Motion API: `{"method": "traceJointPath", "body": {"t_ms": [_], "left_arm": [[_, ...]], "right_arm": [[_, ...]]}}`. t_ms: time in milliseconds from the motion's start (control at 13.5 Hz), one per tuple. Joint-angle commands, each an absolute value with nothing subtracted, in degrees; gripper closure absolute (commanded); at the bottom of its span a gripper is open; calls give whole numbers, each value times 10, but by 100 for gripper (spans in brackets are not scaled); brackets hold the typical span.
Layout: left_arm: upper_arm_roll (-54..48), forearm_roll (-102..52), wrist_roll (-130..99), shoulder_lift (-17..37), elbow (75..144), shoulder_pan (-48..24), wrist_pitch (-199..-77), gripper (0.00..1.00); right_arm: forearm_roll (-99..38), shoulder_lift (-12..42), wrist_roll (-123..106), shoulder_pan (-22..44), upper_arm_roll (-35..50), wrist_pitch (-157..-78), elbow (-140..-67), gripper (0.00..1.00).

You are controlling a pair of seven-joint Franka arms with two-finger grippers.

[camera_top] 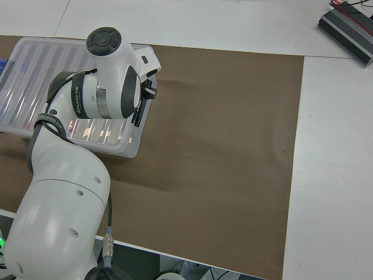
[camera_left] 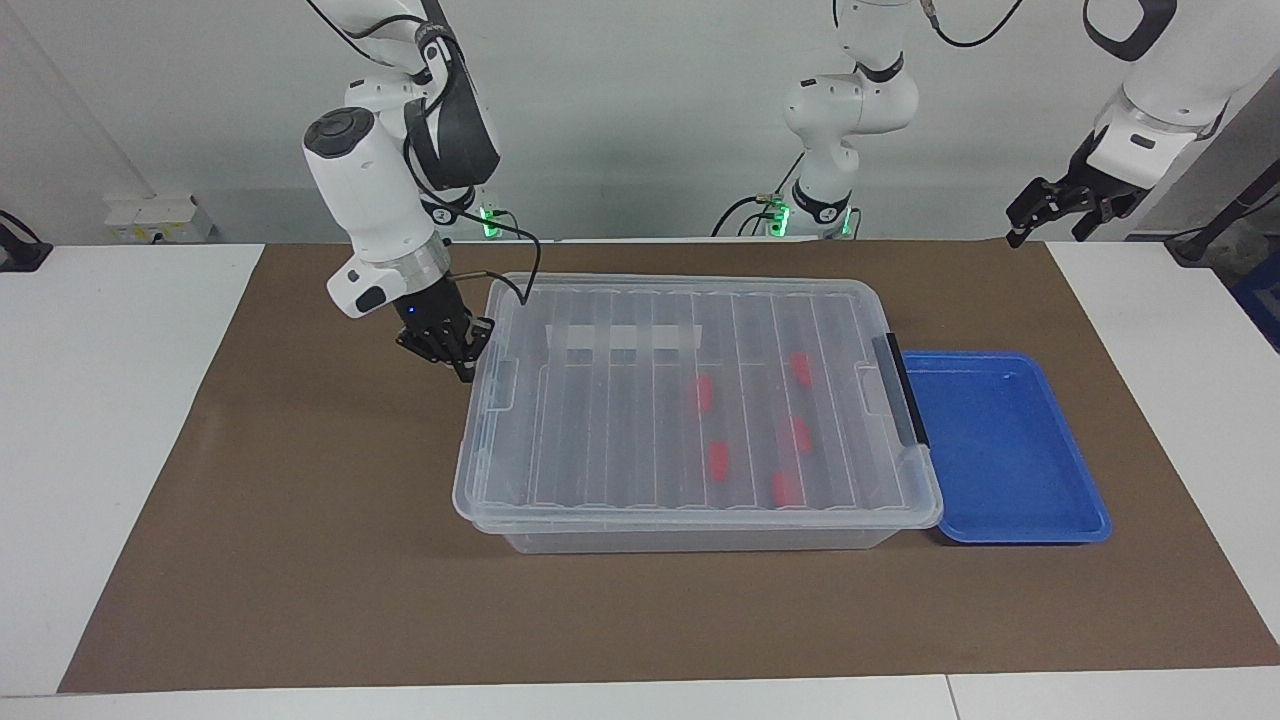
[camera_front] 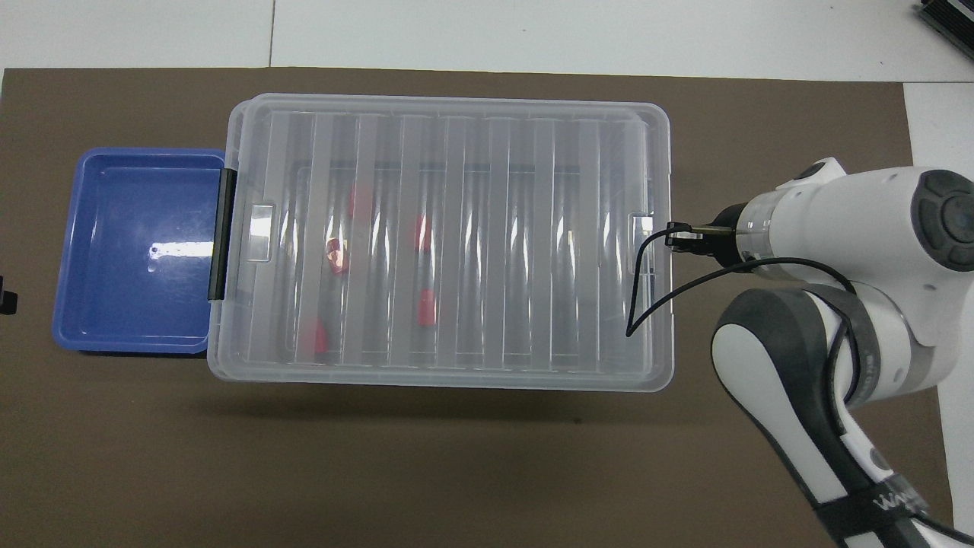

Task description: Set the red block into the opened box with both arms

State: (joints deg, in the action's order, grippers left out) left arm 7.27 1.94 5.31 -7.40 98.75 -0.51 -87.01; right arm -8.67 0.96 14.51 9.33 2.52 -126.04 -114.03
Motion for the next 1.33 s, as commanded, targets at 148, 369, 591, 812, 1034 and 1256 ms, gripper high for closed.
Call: {"method": "traceJointPath", "body": {"t_ms": [148, 369, 591, 812, 1034, 1256], "left_arm": [[67, 27, 62, -55, 978, -10, -853, 0], [60, 26, 62, -61, 979, -10, -862, 0], [61, 26, 62, -62, 982, -9, -864, 0], [62, 26, 62, -66, 983, -8, -860, 0], [61, 26, 62, -67, 985, -8, -860, 0], [61, 26, 63, -67, 986, -7, -864, 0]], "right_arm": [[-103, 17, 149, 91, 25, -1274, -1130, 100], [-91, 6, 149, 73, 19, -1243, -1117, 97], [-60, -18, 151, 43, 18, -1196, -1112, 0], [-7, -31, 156, 19, 18, -1128, -1085, 0], [14, -31, 155, -5, 16, -1061, -1029, 0], [29, -19, 156, -10, 17, -978, -951, 0]]}}
